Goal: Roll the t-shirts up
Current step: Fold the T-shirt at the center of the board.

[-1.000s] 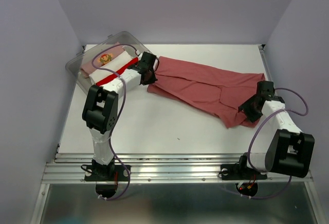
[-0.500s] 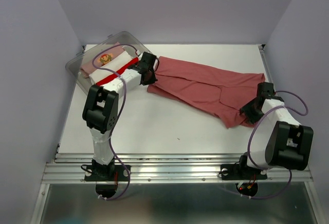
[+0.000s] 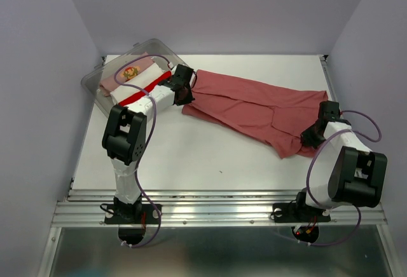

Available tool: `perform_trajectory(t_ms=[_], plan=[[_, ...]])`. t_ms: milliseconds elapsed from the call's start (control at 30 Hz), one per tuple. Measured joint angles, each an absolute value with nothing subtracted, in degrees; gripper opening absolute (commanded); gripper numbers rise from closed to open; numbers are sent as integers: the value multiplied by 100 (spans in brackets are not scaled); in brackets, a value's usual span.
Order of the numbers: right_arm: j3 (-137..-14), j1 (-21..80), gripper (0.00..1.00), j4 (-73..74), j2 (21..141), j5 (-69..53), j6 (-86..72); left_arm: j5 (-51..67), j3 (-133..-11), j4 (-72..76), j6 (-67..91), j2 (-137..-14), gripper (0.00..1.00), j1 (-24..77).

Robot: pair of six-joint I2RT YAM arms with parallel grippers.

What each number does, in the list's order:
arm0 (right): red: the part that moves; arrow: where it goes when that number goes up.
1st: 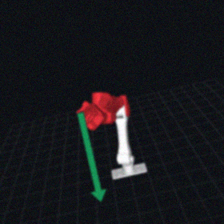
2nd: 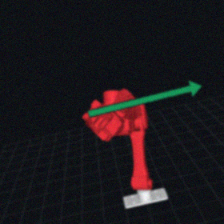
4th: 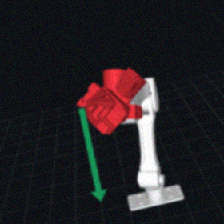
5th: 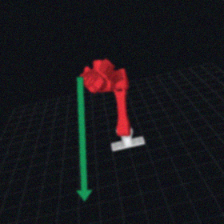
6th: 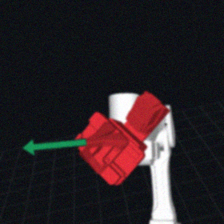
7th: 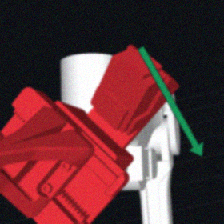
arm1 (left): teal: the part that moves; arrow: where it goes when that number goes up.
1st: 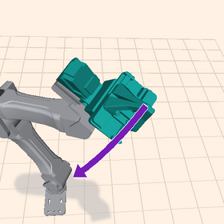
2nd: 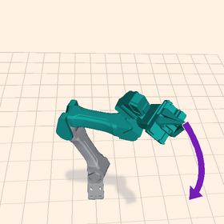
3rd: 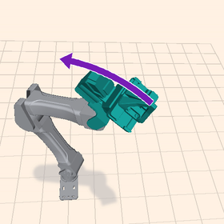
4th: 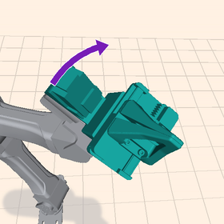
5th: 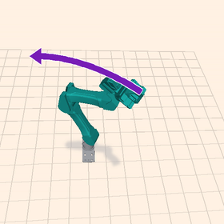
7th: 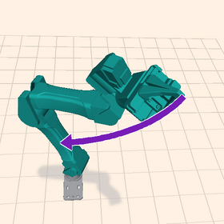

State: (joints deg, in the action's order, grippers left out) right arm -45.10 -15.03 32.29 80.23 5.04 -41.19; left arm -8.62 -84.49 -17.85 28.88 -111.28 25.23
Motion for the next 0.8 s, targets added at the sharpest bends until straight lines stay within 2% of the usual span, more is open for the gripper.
perform_trajectory(t_ms=[300, 800], plan=[[-4582, -1503, 1, 3232, 7585, 624, -4204, -864, -8833, -2010, 2847, -11198, 0, 2512], [-5588, -1546, 1, 3398, 7389, 961, -4311, -910, -9653, -2231, 2727, -11644, 0, 2451]])
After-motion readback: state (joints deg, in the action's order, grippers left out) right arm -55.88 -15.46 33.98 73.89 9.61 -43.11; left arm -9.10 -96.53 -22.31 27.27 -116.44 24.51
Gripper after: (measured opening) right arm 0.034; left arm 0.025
